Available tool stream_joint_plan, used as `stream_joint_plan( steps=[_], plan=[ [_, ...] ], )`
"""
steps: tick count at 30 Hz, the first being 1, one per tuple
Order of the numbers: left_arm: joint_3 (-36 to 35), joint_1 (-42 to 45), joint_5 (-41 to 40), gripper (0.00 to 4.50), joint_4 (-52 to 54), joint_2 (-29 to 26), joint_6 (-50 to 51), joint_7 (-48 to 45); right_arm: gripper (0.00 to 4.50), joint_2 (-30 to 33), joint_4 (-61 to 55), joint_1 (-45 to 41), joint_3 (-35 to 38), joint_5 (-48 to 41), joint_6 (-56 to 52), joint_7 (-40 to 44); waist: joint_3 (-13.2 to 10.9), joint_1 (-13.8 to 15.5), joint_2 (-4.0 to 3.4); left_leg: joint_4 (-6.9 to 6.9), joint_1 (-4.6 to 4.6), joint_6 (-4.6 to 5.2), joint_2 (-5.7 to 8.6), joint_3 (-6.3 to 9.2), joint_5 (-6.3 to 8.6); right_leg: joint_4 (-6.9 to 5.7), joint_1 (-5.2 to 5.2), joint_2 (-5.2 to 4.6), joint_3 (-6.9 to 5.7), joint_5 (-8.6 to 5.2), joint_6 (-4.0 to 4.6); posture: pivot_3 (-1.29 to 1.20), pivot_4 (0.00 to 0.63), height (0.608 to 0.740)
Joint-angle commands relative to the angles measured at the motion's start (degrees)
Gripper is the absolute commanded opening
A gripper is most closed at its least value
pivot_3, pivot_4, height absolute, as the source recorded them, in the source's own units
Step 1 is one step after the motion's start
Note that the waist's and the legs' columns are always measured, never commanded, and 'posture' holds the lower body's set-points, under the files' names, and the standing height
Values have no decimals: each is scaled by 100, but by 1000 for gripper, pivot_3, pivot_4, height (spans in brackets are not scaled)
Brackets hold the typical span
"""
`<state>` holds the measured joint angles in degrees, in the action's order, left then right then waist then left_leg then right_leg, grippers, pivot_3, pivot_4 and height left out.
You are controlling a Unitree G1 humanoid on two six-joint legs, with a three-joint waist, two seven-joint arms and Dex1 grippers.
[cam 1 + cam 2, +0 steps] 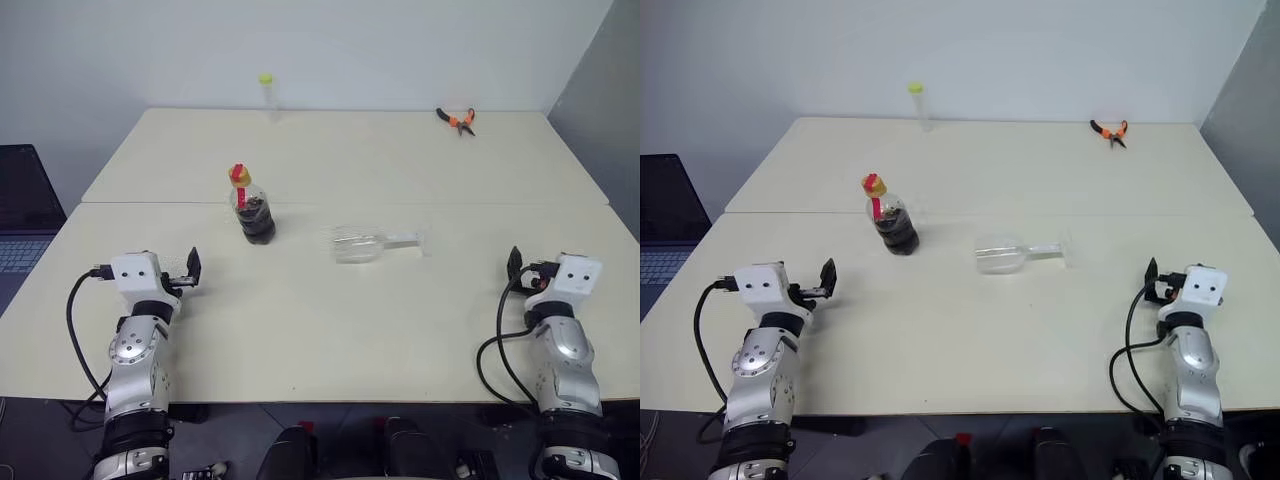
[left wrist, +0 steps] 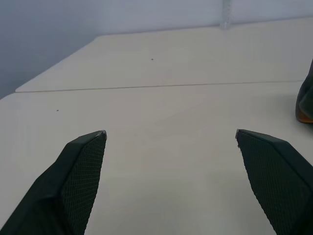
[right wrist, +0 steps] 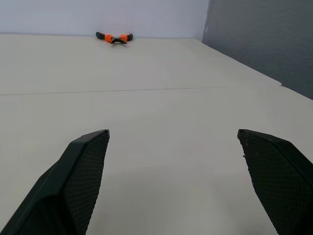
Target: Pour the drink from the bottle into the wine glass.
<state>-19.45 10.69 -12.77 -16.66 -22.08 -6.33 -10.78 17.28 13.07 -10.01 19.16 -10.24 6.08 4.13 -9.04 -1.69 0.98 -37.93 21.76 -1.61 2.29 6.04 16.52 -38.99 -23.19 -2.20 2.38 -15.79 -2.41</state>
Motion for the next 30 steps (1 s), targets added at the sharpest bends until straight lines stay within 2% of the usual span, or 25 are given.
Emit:
stream_joint_plan(
  steps=[1,11,18,24,27,30],
  plan=[
    [-61,63,97,4480,33,-81,-240,7,4500,69,-78,-93,85,-29,153,32,0,0,0,0,0,0,0,0,0,0,0,0,0,0,0,0,150,740],
    [-28,57,203,4480,-11,-74,-417,-55,4500,63,-176,-46,45,-26,135,102,0,-1,0,0,0,0,0,0,0,0,0,0,-1,0,0,0,150,740],
    [-53,-94,-339,4480,255,-100,-548,-950,4500,64,-586,101,-101,-209,86,583,0,-2,0,0,0,0,-1,0,0,0,0,0,0,0,0,0,150,740],
    [102,10,-520,4480,413,-84,-409,-1359,4500,247,-1845,625,-617,-731,-490,1641,0,-1,-1,-1,1,1,-2,2,0,0,1,-1,-2,0,0,0,150,740],
    [209,180,-461,4480,383,-149,-229,-1387,4500,622,-2838,988,-952,-1216,-1166,2331,0,5,-1,-2,2,1,-1,4,1,2,2,-1,-3,0,0,0,150,740],
    [379,348,-441,4480,458,-183,-31,-1519,4500,996,-3665,1139,-1088,-1723,-1873,2657,0,8,0,-3,1,1,-2,10,1,3,5,0,-7,0,0,0,150,740]
  ],
)
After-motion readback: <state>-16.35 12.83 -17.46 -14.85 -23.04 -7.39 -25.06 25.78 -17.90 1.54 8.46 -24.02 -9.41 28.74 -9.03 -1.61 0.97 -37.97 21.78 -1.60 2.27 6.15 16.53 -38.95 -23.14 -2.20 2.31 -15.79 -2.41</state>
